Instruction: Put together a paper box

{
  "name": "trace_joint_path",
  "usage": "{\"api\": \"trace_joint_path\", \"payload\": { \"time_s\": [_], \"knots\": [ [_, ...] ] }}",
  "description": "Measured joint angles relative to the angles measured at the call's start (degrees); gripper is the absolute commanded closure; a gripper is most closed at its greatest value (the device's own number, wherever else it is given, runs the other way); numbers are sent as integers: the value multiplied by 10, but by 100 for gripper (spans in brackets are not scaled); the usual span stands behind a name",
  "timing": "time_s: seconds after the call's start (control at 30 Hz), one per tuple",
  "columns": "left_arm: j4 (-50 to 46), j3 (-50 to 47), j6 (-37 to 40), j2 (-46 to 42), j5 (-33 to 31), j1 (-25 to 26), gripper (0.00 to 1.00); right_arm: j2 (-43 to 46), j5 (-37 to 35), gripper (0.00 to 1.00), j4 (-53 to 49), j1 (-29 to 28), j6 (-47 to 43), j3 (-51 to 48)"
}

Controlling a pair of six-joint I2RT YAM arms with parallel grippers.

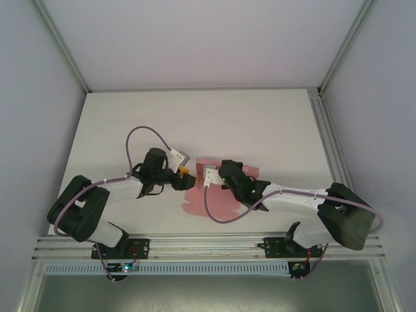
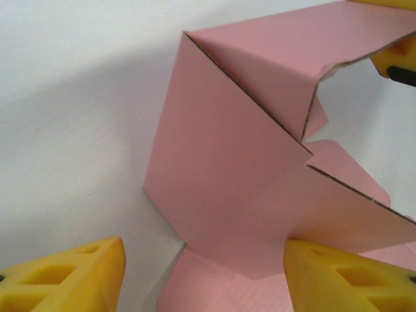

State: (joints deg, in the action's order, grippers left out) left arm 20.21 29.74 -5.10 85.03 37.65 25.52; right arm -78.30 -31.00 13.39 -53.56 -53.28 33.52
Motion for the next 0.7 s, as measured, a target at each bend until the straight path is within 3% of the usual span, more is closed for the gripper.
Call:
{"api": "trace_joint_path", "payload": {
  "time_s": [0.17,0.53,0.7],
  "knots": [
    [1,31,17,40,14,1,29,0,-9,100,-19,-5,23,0],
    [43,11,-18,57,-15,15,38,11,-120,100,-83,-81,83,1],
    [78,-22,-29,57,-3,15,37,34,-127,100,-113,-105,101,1]
  ]
}}
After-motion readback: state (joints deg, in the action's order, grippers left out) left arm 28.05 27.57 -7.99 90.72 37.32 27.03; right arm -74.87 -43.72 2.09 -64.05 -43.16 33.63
